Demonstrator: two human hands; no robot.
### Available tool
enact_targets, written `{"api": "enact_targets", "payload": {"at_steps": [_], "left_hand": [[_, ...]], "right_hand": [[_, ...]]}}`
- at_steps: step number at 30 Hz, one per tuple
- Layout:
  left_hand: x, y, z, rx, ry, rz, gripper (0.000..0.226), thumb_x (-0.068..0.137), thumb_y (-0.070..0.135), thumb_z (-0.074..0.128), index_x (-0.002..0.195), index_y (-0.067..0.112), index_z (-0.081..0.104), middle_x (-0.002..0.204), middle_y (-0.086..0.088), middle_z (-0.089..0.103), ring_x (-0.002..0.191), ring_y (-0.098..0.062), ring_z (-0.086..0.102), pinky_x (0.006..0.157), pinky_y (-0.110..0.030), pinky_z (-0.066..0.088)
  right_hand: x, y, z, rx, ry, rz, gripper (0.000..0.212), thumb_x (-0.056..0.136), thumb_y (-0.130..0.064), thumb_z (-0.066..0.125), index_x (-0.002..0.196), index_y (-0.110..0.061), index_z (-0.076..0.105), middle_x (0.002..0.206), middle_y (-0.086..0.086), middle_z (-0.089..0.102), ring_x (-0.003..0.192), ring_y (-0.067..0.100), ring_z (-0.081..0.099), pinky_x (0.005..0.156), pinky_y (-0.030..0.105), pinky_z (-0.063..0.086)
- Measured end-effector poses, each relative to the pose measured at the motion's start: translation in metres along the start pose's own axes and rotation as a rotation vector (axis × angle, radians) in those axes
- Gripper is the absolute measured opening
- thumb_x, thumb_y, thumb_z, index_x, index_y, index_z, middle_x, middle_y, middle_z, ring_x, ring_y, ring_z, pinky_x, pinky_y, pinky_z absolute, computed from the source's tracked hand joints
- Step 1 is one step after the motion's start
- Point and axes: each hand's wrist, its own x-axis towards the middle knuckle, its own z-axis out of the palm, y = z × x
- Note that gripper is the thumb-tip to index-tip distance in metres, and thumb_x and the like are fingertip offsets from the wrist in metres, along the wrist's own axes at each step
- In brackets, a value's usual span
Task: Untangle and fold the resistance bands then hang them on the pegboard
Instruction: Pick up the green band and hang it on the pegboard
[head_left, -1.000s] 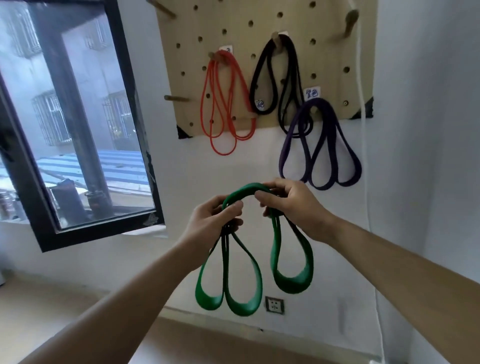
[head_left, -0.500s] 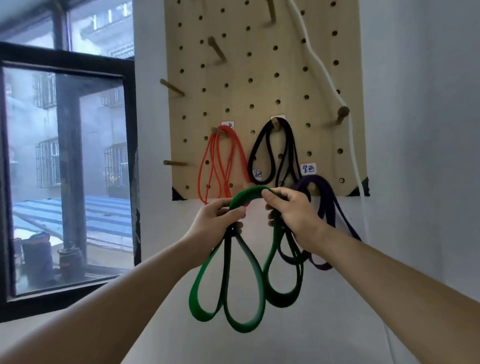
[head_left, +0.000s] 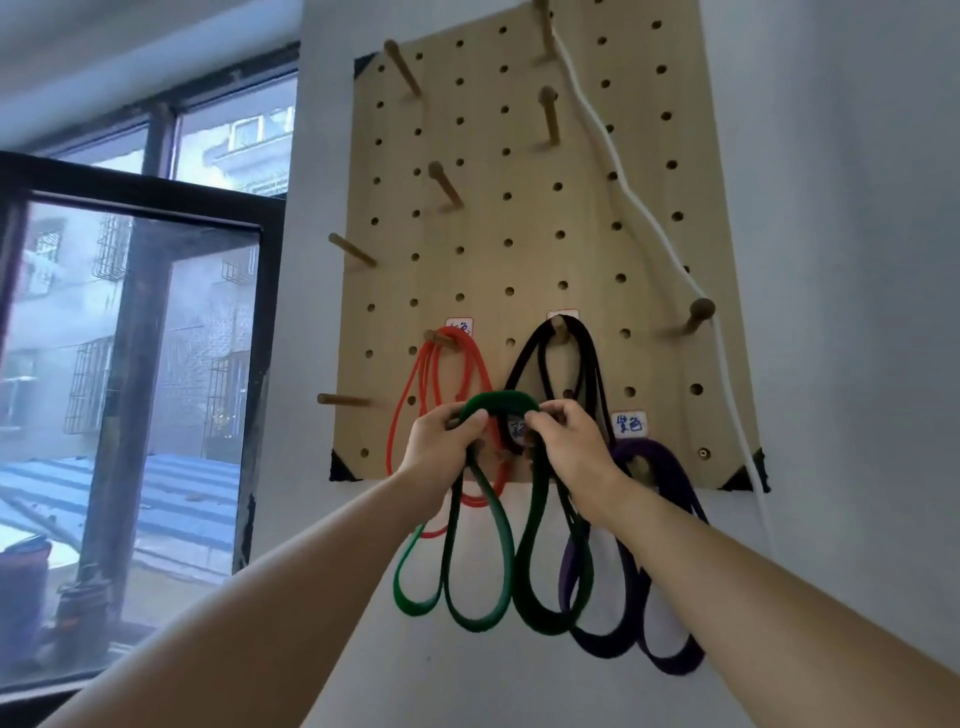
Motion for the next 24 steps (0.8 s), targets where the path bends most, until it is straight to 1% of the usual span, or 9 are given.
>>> {"api": "enact_targets", "payload": {"at_steps": [1, 3, 6, 9, 14, 17, 19, 22, 24], "left_hand": [[0.005, -0.002, 0.001, -0.029, 0.000, -0.028, 0.016, 0.099, 0.024, 0.062, 0.110, 0.015, 0.070, 0.105, -0.019, 0.075, 0.098, -0.039, 0.072, 0.094, -0.049, 0.058], [0.013, -0.010, 0.004, -0.095, -0.005, -0.100, 0.018, 0.101, 0.024, 0.059, 0.114, 0.014, 0.068, 0.104, -0.014, 0.077, 0.100, -0.033, 0.074, 0.094, -0.051, 0.059], [0.017, -0.027, 0.006, -0.190, -0.014, -0.197, 0.022, 0.102, 0.026, 0.058, 0.117, 0.013, 0.066, 0.102, -0.011, 0.078, 0.097, -0.028, 0.076, 0.092, -0.045, 0.059], [0.014, -0.045, 0.007, -0.108, -0.015, -0.257, 0.019, 0.102, 0.026, 0.058, 0.115, 0.014, 0.066, 0.104, -0.013, 0.075, 0.094, -0.027, 0.072, 0.082, -0.037, 0.060], [0.020, -0.060, 0.011, 0.013, 0.021, -0.175, 0.022, 0.099, 0.024, 0.062, 0.117, 0.012, 0.067, 0.110, -0.016, 0.073, 0.106, -0.032, 0.069, 0.090, -0.038, 0.055], [0.025, -0.052, 0.011, 0.013, 0.021, -0.124, 0.019, 0.099, 0.020, 0.063, 0.116, 0.014, 0.068, 0.106, -0.011, 0.075, 0.101, -0.025, 0.071, 0.083, -0.030, 0.056], [0.023, -0.051, 0.009, 0.109, -0.023, -0.135, 0.022, 0.100, 0.024, 0.062, 0.119, 0.015, 0.069, 0.104, -0.008, 0.073, 0.099, -0.022, 0.069, 0.081, -0.028, 0.055], [0.019, -0.056, 0.002, 0.310, -0.056, -0.105, 0.023, 0.101, 0.030, 0.059, 0.115, 0.019, 0.072, 0.096, -0.006, 0.074, 0.095, -0.026, 0.071, 0.086, -0.037, 0.059], [0.014, -0.059, -0.003, 0.364, -0.047, -0.065, 0.023, 0.102, 0.026, 0.057, 0.119, 0.022, 0.072, 0.091, 0.001, 0.073, 0.088, -0.018, 0.070, 0.080, -0.030, 0.058]], "right_hand": [[0.004, 0.002, 0.001, -0.013, -0.001, 0.005, 0.018, 0.100, -0.031, 0.059, 0.114, -0.019, 0.059, 0.109, 0.003, 0.066, 0.102, 0.016, 0.063, 0.079, 0.028, 0.051], [0.011, 0.009, 0.004, -0.046, -0.013, 0.020, 0.022, 0.100, -0.034, 0.058, 0.115, -0.019, 0.059, 0.110, 0.002, 0.066, 0.101, 0.015, 0.063, 0.074, 0.025, 0.048], [0.020, 0.024, 0.007, -0.112, -0.034, 0.038, 0.023, 0.100, -0.033, 0.060, 0.115, -0.015, 0.060, 0.110, 0.003, 0.067, 0.102, 0.016, 0.063, 0.082, 0.028, 0.051], [0.024, 0.039, 0.003, -0.260, -0.066, 0.029, 0.019, 0.100, -0.030, 0.061, 0.110, -0.015, 0.060, 0.106, 0.001, 0.065, 0.102, 0.017, 0.062, 0.087, 0.030, 0.047], [0.024, 0.052, 0.002, -0.322, -0.027, -0.081, 0.013, 0.100, -0.025, 0.061, 0.108, -0.016, 0.058, 0.098, -0.005, 0.062, 0.094, 0.012, 0.059, 0.076, 0.021, 0.044], [0.023, 0.053, 0.002, -0.308, 0.027, -0.129, 0.011, 0.100, -0.026, 0.060, 0.106, -0.017, 0.059, 0.097, -0.006, 0.061, 0.090, 0.007, 0.057, 0.069, 0.015, 0.040], [0.020, 0.056, -0.001, -0.345, 0.002, -0.122, 0.013, 0.099, -0.029, 0.063, 0.105, -0.018, 0.060, 0.097, -0.006, 0.063, 0.090, 0.008, 0.058, 0.070, 0.018, 0.043], [0.016, 0.062, -0.008, -0.498, -0.066, -0.112, 0.020, 0.096, -0.033, 0.065, 0.110, -0.019, 0.063, 0.101, -0.006, 0.065, 0.095, 0.011, 0.061, 0.083, 0.028, 0.047], [0.011, 0.064, -0.013, -0.584, -0.112, -0.114, 0.026, 0.096, -0.037, 0.065, 0.116, -0.020, 0.063, 0.105, -0.003, 0.068, 0.099, 0.015, 0.064, 0.089, 0.033, 0.052]]}}
